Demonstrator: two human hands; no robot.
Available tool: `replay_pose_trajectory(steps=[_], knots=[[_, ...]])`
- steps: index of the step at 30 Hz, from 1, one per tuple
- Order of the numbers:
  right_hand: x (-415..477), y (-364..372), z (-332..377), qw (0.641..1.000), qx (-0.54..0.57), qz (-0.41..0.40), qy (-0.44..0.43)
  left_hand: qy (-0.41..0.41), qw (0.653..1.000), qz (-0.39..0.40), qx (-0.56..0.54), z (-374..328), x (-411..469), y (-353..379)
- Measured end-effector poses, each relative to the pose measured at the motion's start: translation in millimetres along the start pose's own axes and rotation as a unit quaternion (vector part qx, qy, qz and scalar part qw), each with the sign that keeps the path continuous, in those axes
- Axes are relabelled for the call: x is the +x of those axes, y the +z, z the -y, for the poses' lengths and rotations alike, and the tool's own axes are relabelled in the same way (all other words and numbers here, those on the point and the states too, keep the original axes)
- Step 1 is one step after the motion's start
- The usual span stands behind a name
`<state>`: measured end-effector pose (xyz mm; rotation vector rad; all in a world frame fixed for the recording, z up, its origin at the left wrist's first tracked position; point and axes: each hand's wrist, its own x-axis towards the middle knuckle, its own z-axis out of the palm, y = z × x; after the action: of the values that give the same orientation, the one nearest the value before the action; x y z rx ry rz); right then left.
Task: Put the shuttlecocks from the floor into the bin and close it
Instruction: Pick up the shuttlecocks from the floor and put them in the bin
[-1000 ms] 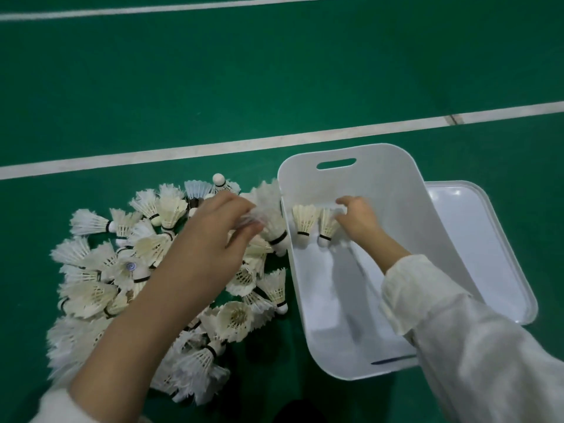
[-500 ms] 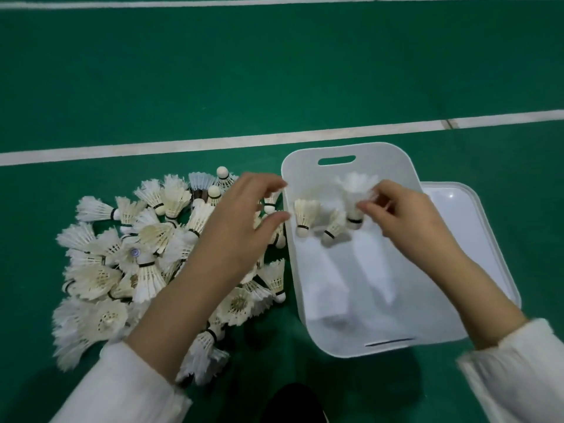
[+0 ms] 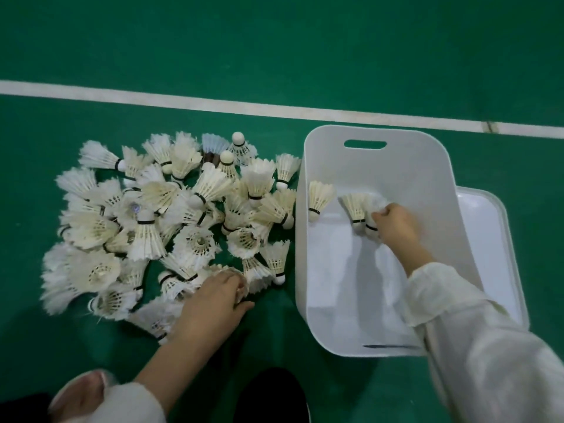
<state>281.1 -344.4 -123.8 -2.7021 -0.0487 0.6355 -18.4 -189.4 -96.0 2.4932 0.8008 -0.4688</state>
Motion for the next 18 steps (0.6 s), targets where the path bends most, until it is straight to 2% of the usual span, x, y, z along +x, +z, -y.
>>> replay_pose_trajectory(steps=[6,11,15,18], knots=[[11,7,17,0.997,0.047,0.025,-0.059,0.022,0.999,-0.036,0.0,-4,8,1],[-11,2,22,0.994,-0.032,0.036,-0.095,0.025,0.999,-0.036,-0.032,-4,15,0],[-46,-23,26,0.987,-0.073,0.004,-0.142,0.038,0.997,-0.046,-0.058,-3,12,-5],[-98,-46,51,0.97,-0.04,-0.045,-0.236,0.043,0.994,-0.048,-0.087,0,3,-19]])
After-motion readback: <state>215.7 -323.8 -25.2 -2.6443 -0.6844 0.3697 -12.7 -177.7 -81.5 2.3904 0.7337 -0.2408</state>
